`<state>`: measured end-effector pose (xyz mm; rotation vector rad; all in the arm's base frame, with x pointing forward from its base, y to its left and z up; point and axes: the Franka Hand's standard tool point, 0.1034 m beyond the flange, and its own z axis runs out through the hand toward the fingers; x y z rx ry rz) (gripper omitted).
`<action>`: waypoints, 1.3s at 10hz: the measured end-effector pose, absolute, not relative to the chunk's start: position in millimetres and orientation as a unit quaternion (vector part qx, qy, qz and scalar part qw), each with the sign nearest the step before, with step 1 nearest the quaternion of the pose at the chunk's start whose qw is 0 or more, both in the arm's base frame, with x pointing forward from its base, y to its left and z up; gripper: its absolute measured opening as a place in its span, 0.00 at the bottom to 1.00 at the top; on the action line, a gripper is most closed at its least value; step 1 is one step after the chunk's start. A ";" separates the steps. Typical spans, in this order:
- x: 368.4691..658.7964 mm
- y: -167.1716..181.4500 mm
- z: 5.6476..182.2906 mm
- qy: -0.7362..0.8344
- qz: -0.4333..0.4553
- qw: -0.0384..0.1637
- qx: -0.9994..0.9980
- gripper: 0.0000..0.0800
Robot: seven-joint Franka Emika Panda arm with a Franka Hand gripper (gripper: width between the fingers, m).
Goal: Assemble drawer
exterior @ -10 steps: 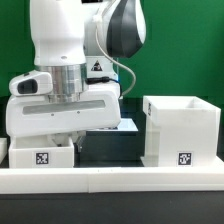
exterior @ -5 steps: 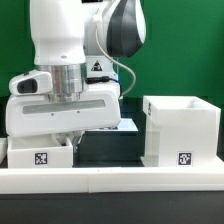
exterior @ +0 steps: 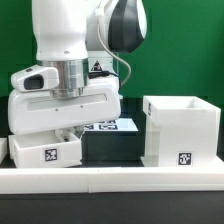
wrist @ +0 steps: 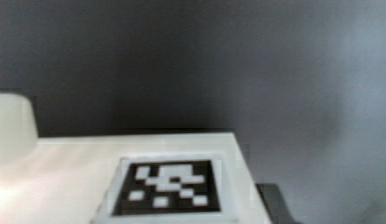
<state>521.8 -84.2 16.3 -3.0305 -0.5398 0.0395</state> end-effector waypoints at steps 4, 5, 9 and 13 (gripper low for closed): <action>517.3 -83.7 16.8 -0.219 0.014 0.031 -0.975 0.05; 516.4 -83.5 16.7 -0.258 0.013 0.032 -0.966 0.05; 507.3 -81.5 16.0 -0.400 0.024 0.044 -0.915 0.05; 506.3 -87.8 14.1 -0.509 0.024 0.038 -0.860 0.05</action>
Offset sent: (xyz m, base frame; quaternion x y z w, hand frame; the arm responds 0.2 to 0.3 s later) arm 0.0000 0.0000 0.0000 0.0000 0.0000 -0.1296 0.9916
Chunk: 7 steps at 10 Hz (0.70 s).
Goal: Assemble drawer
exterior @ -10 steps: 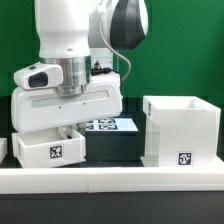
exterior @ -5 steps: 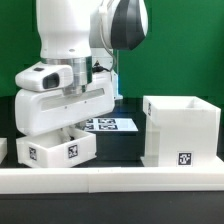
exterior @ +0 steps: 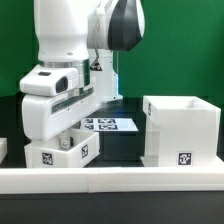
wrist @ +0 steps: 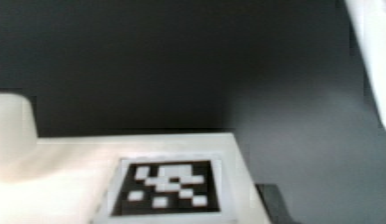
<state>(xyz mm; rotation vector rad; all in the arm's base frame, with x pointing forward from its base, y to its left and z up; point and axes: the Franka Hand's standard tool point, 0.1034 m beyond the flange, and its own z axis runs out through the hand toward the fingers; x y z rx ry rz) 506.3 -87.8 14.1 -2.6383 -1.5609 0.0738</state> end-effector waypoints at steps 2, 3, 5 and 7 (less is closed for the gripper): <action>510.5 -90.2 15.5 -0.632 0.016 0.014 -0.775 0.05; 511.3 -87.4 15.3 -0.681 0.024 0.008 -0.731 0.05; 510.1 -89.9 14.0 -0.729 0.033 0.006 -0.684 0.05; 509.5 -89.5 12.4 -0.727 0.033 0.006 -0.685 0.05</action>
Offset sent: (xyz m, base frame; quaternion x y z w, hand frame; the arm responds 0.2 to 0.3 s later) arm 0.0102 0.0196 0.0027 -0.0119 -0.0311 -0.3339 0.9420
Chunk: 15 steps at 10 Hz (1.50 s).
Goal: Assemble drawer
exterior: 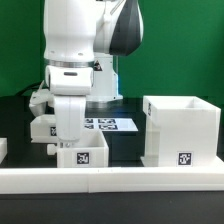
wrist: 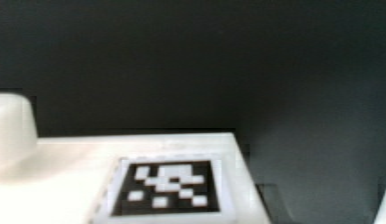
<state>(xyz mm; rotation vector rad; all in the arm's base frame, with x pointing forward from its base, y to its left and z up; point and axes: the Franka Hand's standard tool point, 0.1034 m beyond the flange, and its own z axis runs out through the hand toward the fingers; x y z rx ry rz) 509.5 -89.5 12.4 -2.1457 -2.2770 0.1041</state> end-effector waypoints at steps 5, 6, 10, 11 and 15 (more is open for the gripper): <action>529.0 -61.1 17.4 -0.713 0.022 -0.012 -0.700 0.05; 530.2 -55.5 17.5 -0.705 0.019 -0.014 -0.709 0.05; 530.1 -58.1 15.1 -0.703 0.005 -0.029 -0.710 0.05; 529.7 -55.9 13.6 -0.703 0.006 -0.027 -0.711 0.05; 538.7 -29.5 15.4 -0.706 0.004 -0.032 -0.708 0.05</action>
Offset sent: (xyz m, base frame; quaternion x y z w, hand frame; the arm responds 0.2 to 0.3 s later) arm 0.0261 0.0178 0.0109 0.0201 -0.0287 0.0189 0.9992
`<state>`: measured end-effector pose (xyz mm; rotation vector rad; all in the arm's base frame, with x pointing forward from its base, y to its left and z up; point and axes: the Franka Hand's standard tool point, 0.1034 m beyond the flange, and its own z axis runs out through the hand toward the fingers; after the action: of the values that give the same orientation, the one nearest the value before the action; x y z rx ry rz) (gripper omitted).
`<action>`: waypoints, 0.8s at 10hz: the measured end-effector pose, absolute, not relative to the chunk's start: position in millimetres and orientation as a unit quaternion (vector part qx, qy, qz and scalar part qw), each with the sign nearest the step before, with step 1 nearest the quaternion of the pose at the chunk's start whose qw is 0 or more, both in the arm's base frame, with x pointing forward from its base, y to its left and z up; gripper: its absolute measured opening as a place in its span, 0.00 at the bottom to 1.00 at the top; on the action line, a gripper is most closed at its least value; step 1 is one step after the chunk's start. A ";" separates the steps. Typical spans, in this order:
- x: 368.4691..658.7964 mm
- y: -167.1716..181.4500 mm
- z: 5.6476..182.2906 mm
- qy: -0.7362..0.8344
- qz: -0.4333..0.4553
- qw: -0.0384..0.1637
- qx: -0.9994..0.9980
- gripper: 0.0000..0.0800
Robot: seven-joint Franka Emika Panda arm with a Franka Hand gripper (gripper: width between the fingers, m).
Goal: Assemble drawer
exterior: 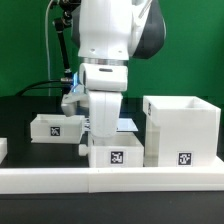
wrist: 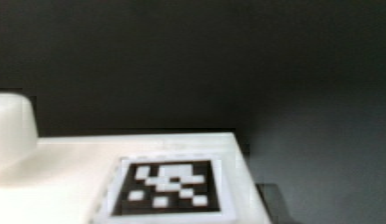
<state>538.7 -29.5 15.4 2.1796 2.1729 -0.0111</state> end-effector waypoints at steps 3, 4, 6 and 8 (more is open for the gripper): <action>538.1 -25.4 14.5 0.695 -0.004 0.030 0.718 0.05; 534.6 -26.4 13.6 0.695 -0.016 0.019 0.719 0.05; 535.1 -23.9 13.5 0.697 -0.016 0.018 0.717 0.05; 537.2 -16.2 13.9 0.702 -0.016 0.017 0.712 0.05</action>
Offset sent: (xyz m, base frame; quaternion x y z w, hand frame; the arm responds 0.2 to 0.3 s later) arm 0.0000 0.0000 0.0000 0.0650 0.0000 0.0000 0.9979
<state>537.2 -16.2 13.9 2.2123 2.1821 -0.0492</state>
